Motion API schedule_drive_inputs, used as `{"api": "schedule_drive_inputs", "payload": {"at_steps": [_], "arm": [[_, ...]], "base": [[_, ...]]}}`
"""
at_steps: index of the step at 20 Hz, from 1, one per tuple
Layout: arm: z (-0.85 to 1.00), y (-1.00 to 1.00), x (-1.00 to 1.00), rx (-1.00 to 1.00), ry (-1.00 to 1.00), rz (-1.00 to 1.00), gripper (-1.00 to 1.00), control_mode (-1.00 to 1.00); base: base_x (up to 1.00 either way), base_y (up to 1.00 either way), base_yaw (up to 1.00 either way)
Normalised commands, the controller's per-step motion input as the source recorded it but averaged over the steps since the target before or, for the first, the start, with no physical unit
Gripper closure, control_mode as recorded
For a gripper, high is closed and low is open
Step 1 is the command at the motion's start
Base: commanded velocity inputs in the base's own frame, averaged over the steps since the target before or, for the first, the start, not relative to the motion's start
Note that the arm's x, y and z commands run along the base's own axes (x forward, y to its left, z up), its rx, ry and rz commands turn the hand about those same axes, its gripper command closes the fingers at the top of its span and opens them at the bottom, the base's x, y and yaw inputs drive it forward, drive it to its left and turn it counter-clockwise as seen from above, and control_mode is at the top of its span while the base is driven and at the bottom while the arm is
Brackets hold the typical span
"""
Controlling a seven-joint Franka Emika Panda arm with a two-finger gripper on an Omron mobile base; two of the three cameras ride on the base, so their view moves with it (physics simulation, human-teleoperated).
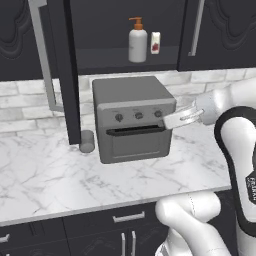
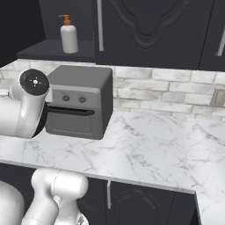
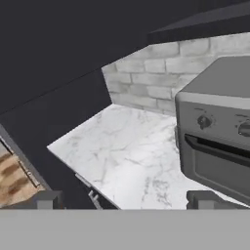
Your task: Pick the soap dispenser and soap dispenser from the cabinet and place them on the counter.
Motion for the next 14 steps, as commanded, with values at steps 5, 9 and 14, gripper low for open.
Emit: {"api": "schedule_drive_inputs", "payload": {"at_steps": [5, 9, 14], "arm": [[0.0, 0.0, -0.02, -0.14, -0.02, -0.31, -1.0, -1.0], [0.01, -0.02, 0.0, -0.01, -0.01, -0.11, -1.0, -1.0], [0.03, -0.11, -0.01, 0.02, -0.01, -0.01, -1.0, -1.0]], "base": [[0.0, 0.0, 0.0], [0.0, 0.0, 0.0], [0.0, 0.0, 0.0]]}}
